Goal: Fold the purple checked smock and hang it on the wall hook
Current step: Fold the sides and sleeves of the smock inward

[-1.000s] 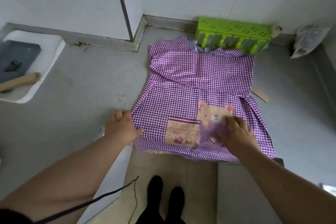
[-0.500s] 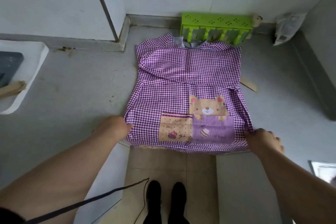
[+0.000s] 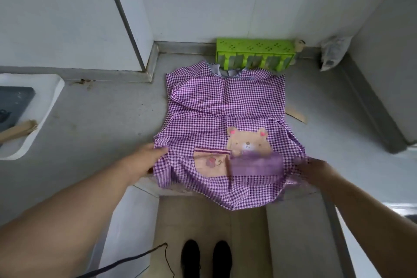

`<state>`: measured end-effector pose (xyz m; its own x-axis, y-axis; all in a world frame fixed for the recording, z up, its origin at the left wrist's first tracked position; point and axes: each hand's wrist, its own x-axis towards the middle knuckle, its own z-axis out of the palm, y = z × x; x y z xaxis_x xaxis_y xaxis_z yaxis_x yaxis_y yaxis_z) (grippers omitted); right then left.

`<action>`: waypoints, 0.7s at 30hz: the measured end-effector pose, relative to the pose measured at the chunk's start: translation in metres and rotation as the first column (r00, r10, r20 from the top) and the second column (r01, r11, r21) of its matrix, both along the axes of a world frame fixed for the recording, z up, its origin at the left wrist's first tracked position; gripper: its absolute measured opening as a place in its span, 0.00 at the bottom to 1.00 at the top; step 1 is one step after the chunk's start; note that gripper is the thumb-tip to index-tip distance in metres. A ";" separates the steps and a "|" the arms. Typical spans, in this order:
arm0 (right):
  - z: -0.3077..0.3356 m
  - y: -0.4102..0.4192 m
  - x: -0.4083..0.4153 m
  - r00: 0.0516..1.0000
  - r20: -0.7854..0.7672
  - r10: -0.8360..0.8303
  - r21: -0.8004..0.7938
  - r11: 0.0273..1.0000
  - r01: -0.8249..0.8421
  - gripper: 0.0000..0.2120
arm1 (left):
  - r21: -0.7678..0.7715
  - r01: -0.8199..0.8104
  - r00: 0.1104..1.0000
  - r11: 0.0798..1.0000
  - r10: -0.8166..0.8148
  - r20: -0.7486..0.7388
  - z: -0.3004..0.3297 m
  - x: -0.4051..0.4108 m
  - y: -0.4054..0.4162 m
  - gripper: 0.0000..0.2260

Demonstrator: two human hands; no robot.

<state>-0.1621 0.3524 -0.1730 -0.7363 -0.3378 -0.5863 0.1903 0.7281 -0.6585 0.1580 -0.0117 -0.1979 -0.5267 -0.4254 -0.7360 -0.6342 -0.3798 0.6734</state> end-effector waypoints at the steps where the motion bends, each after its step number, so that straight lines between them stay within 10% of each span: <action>1: 0.009 -0.002 -0.006 0.997 0.039 -0.071 -0.080 0.994 0.074 0.28 | 0.066 -0.057 0.998 0.996 0.059 -0.027 0.010 -0.004 0.001 0.28; 4: 0.030 0.011 -0.002 0.985 0.145 0.089 -0.018 0.996 -0.088 0.28 | 0.053 0.207 0.978 0.977 -0.206 -0.017 0.031 0.002 0.018 0.51; 7: 0.012 0.029 0.010 0.917 0.056 0.396 0.265 0.879 -0.396 0.23 | -0.096 0.372 0.928 0.923 -0.366 0.074 0.029 0.008 0.022 0.44; 13: 0.051 0.021 -0.002 0.977 0.213 -0.026 -0.258 0.963 0.082 0.33 | 0.215 -0.050 0.975 0.975 0.094 -0.202 0.062 -0.007 0.016 0.26; 16: 0.063 0.029 0.016 0.954 0.175 0.245 -0.022 0.969 -0.245 0.43 | 0.053 0.229 0.973 0.972 -0.227 -0.039 0.064 0.012 0.019 0.46; 18: 0.053 0.041 0.025 0.902 0.146 0.407 0.161 0.890 -0.427 0.54 | -0.025 0.271 0.963 0.962 -0.270 0.026 0.064 0.014 0.018 0.42; 21: 0.071 0.029 0.029 0.950 0.075 0.304 0.085 0.947 -0.310 0.25 | 0.043 0.041 0.994 0.998 -0.037 -0.106 0.082 -0.002 0.018 0.22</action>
<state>-0.1336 0.3811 -0.1023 -0.5682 -0.4830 -0.6662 -0.0154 0.8157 -0.5783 0.1556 0.0059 -0.1162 -0.6177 -0.3707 -0.6936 -0.5757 -0.3877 0.7199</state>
